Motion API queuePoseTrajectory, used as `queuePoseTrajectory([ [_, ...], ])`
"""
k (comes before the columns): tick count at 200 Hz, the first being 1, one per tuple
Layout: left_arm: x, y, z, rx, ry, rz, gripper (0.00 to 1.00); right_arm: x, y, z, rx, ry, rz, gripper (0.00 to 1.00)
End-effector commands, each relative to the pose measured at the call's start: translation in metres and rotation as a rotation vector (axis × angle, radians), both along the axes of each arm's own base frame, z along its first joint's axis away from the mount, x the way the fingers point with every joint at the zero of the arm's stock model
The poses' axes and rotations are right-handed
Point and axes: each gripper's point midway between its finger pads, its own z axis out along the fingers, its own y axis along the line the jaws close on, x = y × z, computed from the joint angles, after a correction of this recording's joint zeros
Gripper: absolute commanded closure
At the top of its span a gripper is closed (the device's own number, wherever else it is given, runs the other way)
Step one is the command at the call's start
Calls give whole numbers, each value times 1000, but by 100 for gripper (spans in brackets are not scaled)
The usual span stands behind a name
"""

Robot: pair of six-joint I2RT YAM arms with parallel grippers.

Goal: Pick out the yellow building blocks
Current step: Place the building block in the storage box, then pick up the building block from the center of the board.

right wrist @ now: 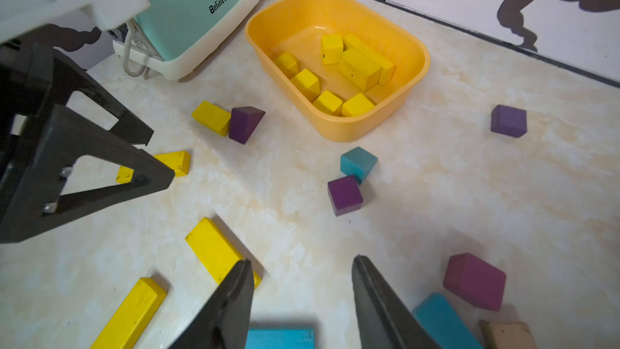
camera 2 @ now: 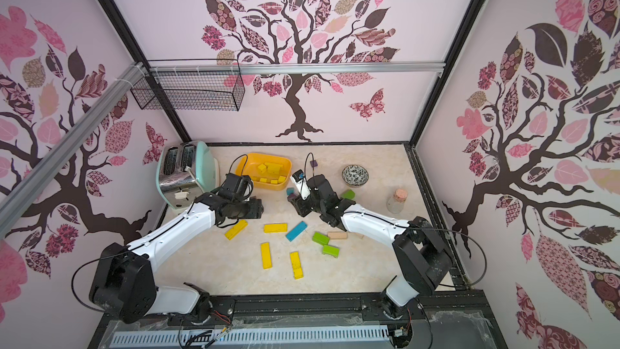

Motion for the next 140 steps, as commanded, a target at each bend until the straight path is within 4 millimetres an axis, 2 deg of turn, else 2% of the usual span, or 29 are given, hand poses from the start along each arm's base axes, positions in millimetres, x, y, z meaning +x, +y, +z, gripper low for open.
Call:
queuePoseTrajectory([
  [1,-26,-2,-7,1,79,7,31,-16,-2,13,78,38,4,47],
  [32,-57,-15,-9,46,130,-35,32,-38,-9,10,137,121,10,48],
  [75,-98,-25,-24,75,187,-31,33,-72,-22,-3,204,246,10,50],
  [113,-121,-36,-38,48,217,-3,35,-99,-32,-14,227,303,27,50],
  [140,-131,-44,-47,71,217,-2,37,-109,-37,-19,217,322,34,50],
])
